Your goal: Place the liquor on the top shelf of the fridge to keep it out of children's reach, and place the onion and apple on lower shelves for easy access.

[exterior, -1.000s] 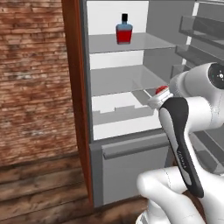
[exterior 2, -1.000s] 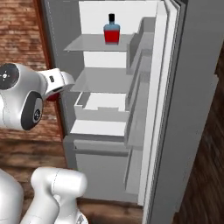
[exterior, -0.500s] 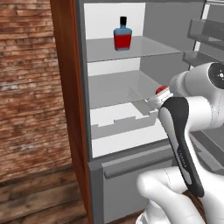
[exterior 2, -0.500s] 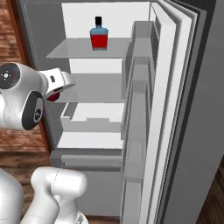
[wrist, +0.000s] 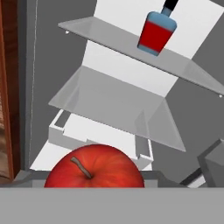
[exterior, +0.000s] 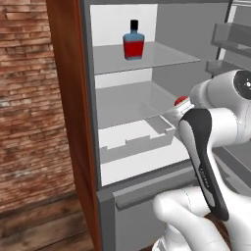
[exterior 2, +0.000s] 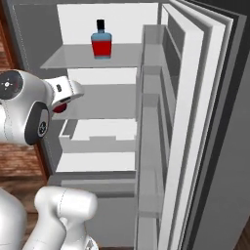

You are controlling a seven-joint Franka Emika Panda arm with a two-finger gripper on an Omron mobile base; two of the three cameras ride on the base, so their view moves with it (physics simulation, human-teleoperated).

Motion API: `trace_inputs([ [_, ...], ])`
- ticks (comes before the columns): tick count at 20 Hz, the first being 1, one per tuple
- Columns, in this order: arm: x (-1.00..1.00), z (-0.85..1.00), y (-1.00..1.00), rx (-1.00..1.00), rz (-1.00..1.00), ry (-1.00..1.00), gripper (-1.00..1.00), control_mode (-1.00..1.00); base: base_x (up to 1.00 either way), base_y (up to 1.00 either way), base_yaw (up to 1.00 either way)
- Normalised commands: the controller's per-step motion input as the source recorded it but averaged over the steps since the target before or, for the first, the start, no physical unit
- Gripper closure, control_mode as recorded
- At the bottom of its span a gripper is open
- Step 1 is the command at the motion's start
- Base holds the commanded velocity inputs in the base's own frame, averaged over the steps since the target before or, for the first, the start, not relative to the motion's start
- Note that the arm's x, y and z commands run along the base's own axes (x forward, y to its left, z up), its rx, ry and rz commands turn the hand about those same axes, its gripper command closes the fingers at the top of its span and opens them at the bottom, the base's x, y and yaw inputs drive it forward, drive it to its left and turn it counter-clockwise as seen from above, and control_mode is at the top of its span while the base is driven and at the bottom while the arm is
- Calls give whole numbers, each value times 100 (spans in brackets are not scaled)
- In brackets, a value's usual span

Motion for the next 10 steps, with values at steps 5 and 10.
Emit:
trace_inputs([
  [5, 0, 0, 0, 0, 0, 0, 100, 100, 37, 0, -9],
  [10, 0, 0, 0, 0, 0, 0, 100, 100, 43, 0, -7],
])
